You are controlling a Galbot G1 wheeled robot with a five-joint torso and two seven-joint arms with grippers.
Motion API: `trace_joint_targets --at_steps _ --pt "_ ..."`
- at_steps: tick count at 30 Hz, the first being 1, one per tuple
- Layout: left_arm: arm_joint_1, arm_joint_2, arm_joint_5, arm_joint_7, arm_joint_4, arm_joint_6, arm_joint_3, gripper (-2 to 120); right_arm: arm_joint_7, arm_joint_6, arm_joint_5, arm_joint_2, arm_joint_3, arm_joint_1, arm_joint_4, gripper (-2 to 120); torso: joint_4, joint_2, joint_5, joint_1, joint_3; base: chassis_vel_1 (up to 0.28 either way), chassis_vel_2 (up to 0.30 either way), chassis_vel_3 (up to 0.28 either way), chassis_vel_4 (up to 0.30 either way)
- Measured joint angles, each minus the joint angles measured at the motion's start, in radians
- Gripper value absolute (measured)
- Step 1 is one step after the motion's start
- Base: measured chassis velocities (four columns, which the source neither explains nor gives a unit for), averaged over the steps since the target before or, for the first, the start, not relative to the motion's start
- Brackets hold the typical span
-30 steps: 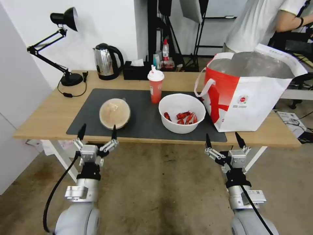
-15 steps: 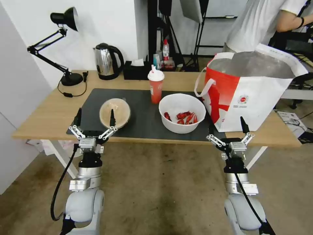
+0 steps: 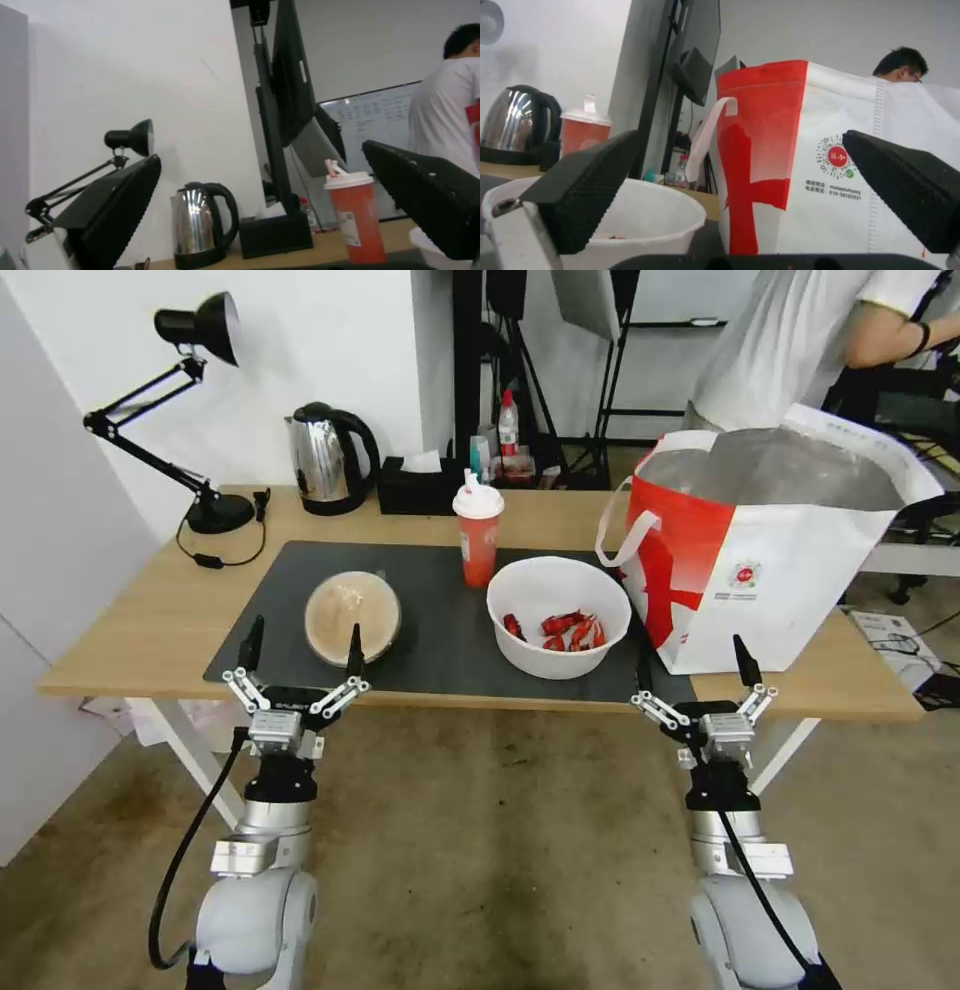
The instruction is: Pick up the trash from the table and place it into the takeout bag.
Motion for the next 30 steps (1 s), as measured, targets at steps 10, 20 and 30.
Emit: trace_joint_targets --at_steps 10,20,30 --pt "0.014 0.02 -0.041 0.051 0.005 -0.002 -0.002 100 -0.002 0.012 0.005 -0.009 0.004 -0.009 0.002 100 0.0 0.0 0.0 0.0 0.0 0.0 0.0 0.0 0.0" --pt "0.015 0.018 -0.045 0.081 0.018 -0.001 0.0 100 -0.024 -0.009 0.055 -0.038 -0.025 0.015 0.015 100 0.0 0.0 0.0001 0.0 0.0 0.0 0.0 0.0 0.0" --pt "0.019 0.011 -0.042 0.092 0.023 0.0 0.006 100 -0.048 -0.212 0.23 -0.17 -0.177 0.132 0.134 100 0.0002 0.0 -0.0001 0.0 0.0 0.0 0.0 0.0 0.0"
